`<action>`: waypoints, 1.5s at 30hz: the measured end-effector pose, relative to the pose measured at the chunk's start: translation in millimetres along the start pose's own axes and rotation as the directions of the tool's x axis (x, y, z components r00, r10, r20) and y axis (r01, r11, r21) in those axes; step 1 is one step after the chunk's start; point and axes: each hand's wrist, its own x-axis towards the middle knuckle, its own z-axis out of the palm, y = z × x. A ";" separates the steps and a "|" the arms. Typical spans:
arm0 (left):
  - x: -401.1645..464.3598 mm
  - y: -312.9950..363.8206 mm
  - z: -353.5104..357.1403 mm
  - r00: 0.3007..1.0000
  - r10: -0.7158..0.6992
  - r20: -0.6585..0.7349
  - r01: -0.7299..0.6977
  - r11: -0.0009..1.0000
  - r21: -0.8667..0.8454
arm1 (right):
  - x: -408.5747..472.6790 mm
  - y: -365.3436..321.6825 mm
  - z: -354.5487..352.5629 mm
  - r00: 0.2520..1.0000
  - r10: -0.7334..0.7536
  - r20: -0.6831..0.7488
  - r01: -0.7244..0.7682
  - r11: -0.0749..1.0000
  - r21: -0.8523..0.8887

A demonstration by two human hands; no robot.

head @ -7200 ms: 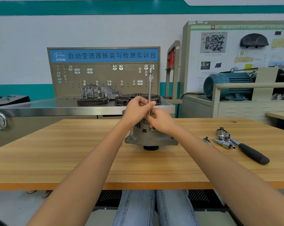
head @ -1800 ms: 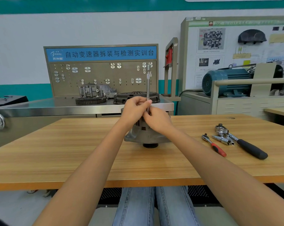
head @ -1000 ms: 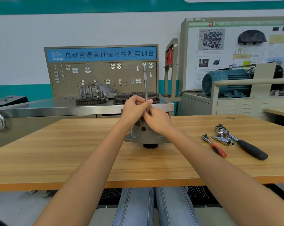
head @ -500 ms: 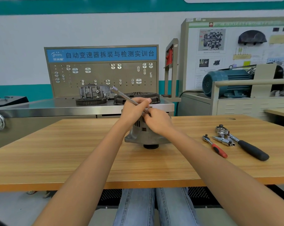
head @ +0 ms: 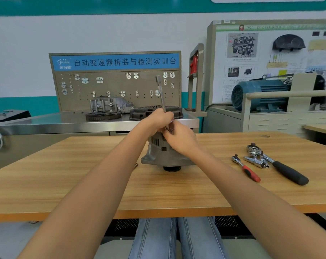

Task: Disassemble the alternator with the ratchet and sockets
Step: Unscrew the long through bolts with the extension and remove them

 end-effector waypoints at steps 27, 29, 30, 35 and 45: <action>9.5 -40.4 -8.1 0.967 0.238 -0.094 -0.256 0.887 -0.384 | -4.4 2.9 1.1 1.000 0.011 -0.024 -0.009 0.996 0.085; 10.0 -37.8 -3.8 0.964 0.227 -0.137 -0.263 0.891 -0.370 | -4.0 2.9 1.0 0.999 0.019 -0.044 -0.015 0.995 0.103; 9.7 -36.8 -2.3 0.963 0.221 -0.155 -0.263 0.891 -0.369 | -3.9 3.0 0.8 0.998 0.018 -0.055 -0.012 0.993 0.115; 9.5 -35.4 1.1 0.960 0.217 -0.176 -0.263 0.912 -0.314 | -5.3 4.4 -0.5 0.998 -0.004 -0.063 0.014 0.988 0.153; 2.1 -44.8 -6.3 0.935 0.343 -0.092 -0.351 0.852 -0.389 | -5.4 -0.6 -11.7 0.995 0.004 0.095 -0.024 0.979 0.205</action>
